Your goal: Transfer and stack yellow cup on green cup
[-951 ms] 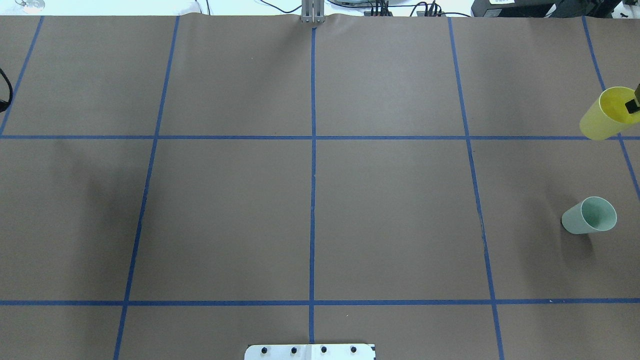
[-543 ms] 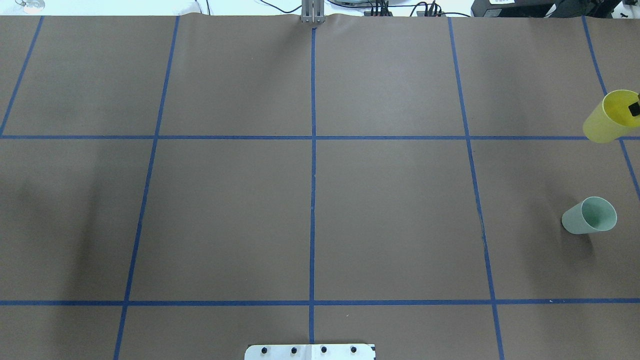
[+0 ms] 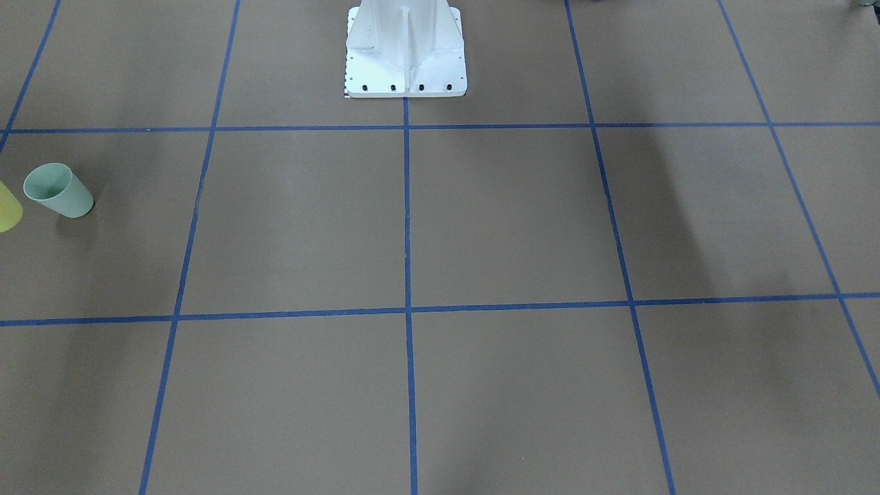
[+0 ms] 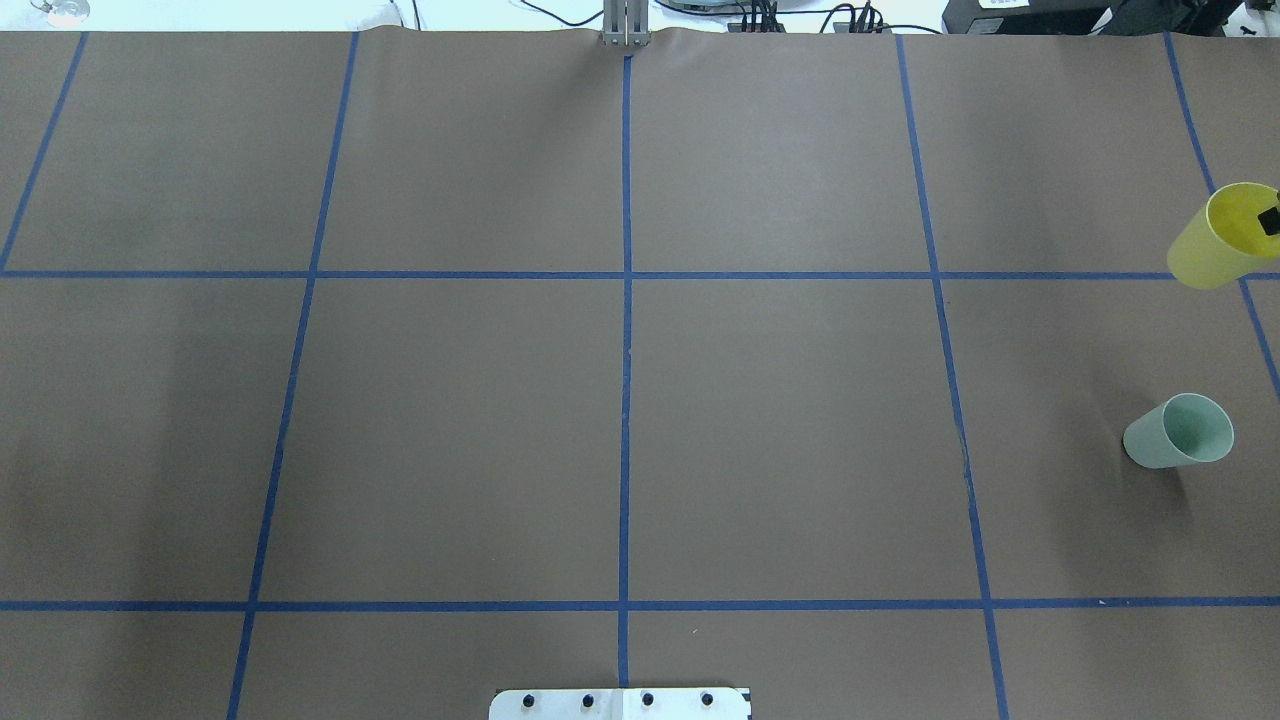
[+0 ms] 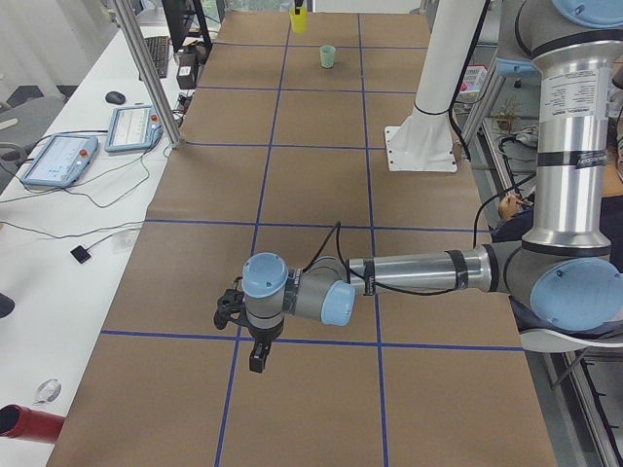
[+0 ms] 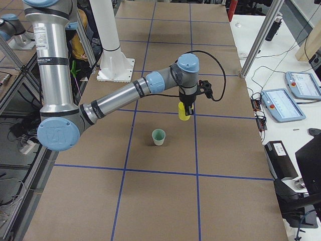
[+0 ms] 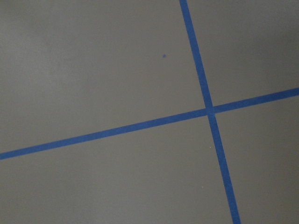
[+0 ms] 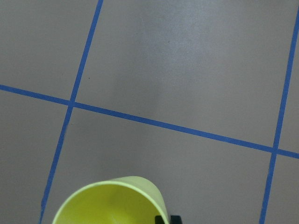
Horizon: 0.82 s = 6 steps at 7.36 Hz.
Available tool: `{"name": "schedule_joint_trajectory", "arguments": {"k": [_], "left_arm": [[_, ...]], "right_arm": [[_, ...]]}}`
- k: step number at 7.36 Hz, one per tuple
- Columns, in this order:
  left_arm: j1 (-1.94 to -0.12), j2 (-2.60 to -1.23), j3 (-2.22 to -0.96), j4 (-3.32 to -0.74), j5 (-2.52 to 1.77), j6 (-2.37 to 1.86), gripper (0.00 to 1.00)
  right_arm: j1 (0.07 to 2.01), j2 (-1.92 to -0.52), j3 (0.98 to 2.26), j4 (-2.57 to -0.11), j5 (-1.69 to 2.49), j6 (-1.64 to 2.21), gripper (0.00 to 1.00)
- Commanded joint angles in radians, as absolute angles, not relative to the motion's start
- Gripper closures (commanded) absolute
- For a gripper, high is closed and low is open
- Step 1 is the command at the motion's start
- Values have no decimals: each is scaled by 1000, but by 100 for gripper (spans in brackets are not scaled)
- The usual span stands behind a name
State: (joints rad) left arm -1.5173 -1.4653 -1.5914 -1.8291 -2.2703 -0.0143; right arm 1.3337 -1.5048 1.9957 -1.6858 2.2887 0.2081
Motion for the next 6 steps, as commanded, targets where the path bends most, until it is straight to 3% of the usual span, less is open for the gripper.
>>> {"name": "schedule_joint_trajectory", "arguments": {"k": [1, 3, 6], "left_arm": [[-1519, -1398, -1762, -1679, -2298, -40, 0], [-1517, -1397, -1767, -1671, -2299, -40, 0], [-1516, -1399, -1767, -1678, -2299, -40, 0]], "right_arm": [[1335, -1511, 1997, -1687, 2293, 221, 100], [1333, -1569, 2015, -1687, 2324, 218, 100], [1332, -1791, 2098, -1592, 2350, 224, 100]]}}
